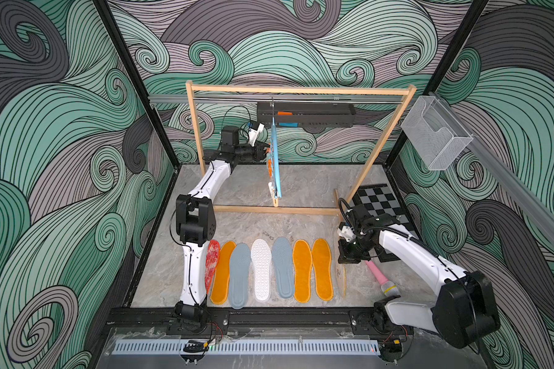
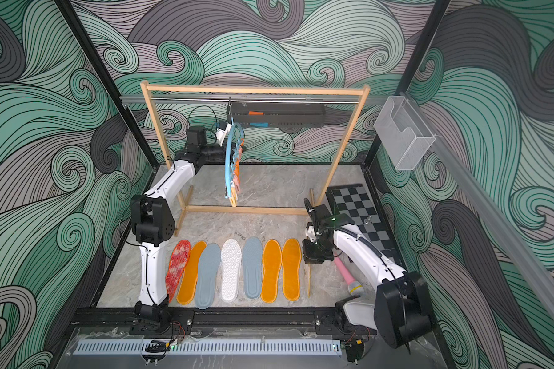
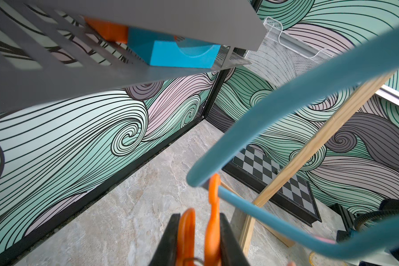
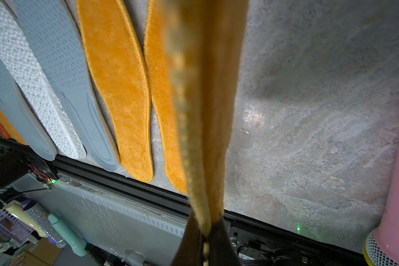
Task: Take the shoe insoles off the hanger
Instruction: Place the insole at the center of the board.
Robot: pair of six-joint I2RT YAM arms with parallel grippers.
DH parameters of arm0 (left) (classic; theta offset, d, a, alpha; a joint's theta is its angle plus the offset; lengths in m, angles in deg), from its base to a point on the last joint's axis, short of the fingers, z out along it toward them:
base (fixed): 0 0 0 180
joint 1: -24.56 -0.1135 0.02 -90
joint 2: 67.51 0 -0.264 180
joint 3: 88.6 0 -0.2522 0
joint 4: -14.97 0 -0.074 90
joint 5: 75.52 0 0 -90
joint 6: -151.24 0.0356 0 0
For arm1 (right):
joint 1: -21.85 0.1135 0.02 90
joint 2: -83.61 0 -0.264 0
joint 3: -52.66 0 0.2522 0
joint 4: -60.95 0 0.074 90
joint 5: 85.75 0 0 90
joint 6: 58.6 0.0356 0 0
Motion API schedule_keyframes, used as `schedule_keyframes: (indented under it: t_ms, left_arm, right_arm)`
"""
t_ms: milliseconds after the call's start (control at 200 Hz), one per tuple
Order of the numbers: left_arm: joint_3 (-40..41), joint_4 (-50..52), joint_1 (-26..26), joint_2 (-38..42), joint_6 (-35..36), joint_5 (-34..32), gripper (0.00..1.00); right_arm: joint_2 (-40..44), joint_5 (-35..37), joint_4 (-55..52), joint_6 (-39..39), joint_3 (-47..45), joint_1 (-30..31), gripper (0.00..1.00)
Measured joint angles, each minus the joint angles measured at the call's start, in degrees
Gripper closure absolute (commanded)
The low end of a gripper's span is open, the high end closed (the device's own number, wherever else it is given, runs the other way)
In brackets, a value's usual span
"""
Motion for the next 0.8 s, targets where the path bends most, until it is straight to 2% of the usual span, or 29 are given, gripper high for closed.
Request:
schedule_keyframes:
  t_ms: [320,480,545,801]
  left_arm:
    - [0.3,-1.0,-0.4,0.0,-1.0,0.1,1.0]
    - [0.4,-1.7,-0.8,0.0,-1.6,0.2,1.0]
    - [0.4,-1.9,-0.9,0.0,-1.7,0.3,1.0]
    - [0.7,-3.0,-1.4,0.0,-2.7,0.4,1.0]
  right_arm:
    - [-3.9,-1.8,1.3,-0.3,0.0,0.0,0.92]
    - [-4.8,-1.8,1.9,-0.4,0.0,0.0,0.81]
    - [-5.0,-1.5,2.0,-0.4,0.0,0.0,0.73]
    - [-5.5,1.4,2.1,-0.3,0.0,-0.2,0.69]
